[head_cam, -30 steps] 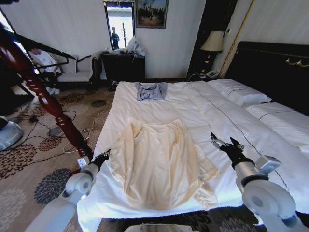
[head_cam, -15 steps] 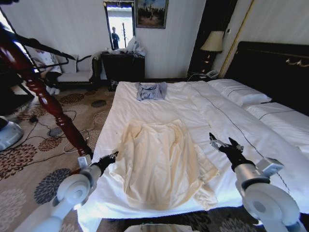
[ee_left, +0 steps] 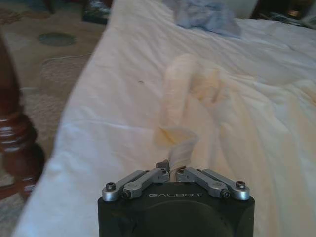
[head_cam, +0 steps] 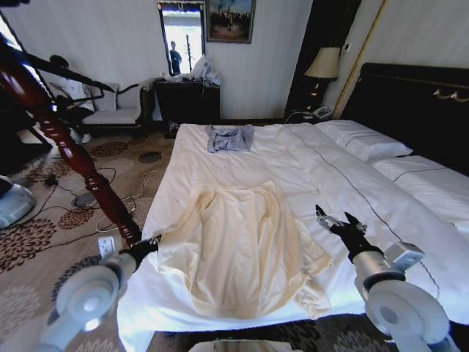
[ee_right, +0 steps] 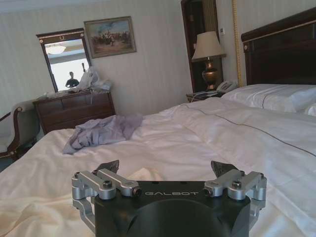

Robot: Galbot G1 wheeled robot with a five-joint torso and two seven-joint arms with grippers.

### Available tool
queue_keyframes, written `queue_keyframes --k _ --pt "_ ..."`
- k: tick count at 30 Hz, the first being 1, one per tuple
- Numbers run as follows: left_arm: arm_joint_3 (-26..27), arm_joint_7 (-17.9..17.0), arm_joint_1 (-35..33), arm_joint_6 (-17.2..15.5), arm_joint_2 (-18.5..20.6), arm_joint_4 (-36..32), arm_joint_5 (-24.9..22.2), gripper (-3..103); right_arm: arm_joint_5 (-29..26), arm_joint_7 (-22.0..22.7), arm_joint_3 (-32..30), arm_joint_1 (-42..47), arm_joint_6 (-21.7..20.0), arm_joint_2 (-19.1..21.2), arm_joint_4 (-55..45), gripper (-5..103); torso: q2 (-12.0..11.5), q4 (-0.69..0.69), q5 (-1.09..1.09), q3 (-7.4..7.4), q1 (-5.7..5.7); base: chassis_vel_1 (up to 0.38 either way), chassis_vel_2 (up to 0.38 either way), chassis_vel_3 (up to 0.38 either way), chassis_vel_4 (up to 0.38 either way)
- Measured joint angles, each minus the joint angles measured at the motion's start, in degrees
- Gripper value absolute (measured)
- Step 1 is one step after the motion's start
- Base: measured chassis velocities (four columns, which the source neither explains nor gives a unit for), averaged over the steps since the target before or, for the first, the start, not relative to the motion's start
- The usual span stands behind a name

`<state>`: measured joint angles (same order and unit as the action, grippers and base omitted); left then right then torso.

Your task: Pick up the clothes from the bed and hang them on the clothes hanger.

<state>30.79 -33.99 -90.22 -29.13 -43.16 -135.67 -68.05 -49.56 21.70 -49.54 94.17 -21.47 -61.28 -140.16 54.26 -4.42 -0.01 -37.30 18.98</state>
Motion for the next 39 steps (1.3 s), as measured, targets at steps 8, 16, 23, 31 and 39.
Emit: queue_keyframes --k 8,16,23,31,39 --pt "2.5 6.3 -5.1 2.7 -1.1 0.4 12.2 24 0.9 -0.2 0.7 1.2 0.2 0.6 0.0 100 0.0 -0.01 0.0 0.0 0.0 0.0 0.0 0.0 0.0" --pt "12.9 8.0 -17.9 3.6 -1.8 -3.1 17.5 51 2.1 -0.2 2.2 0.3 0.3 -0.1 0.7 100 0.0 0.0 0.01 0.0 0.01 0.0 0.0 0.0 0.0" --pt "19.3 10.1 -26.4 6.5 -6.2 -6.3 23.7 78 3.1 -0.3 3.8 0.1 0.5 -1.2 1.2 100 0.0 0.01 0.01 0.0 0.0 0.0 0.0 0.0 0.0" --pt "22.9 9.8 -25.8 9.2 -8.8 -7.8 25.5 99 4.0 -0.3 4.5 0.5 0.7 -1.9 1.1 100 0.0 -0.01 -0.01 0.0 0.0 0.0 0.0 0.0 0.0" --pt "40.1 9.2 -24.1 7.5 -2.0 -7.7 22.3 100 5.8 -0.7 4.3 2.0 1.3 -2.9 0.4 100 0.0 -0.01 0.0 0.0 0.0 0.0 0.0 0.0 0.0"
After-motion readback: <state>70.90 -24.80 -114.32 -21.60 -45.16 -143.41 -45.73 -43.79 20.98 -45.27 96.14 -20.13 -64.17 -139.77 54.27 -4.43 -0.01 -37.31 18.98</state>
